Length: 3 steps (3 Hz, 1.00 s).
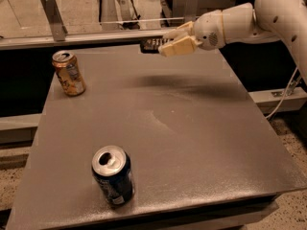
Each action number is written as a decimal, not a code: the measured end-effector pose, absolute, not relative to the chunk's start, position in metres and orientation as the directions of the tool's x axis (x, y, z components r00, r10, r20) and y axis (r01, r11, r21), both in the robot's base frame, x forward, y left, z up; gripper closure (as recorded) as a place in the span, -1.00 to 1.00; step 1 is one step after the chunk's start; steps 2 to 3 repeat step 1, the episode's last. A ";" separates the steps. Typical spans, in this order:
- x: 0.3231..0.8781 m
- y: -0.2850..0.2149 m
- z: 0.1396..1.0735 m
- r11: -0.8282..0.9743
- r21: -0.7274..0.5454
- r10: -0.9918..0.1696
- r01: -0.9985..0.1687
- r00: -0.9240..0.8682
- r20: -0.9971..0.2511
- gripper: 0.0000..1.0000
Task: Pick rxbar chocolate
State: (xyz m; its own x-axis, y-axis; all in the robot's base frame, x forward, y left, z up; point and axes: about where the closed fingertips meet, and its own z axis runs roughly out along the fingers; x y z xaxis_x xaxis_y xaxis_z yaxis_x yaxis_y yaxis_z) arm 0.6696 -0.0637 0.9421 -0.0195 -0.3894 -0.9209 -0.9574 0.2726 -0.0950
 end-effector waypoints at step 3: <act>0.665 -0.060 0.946 0.260 -0.089 -0.375 -0.962 -0.016 -0.927 1.00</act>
Offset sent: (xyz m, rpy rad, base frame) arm 0.0000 0.0000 0.0000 0.0000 0.0000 0.0000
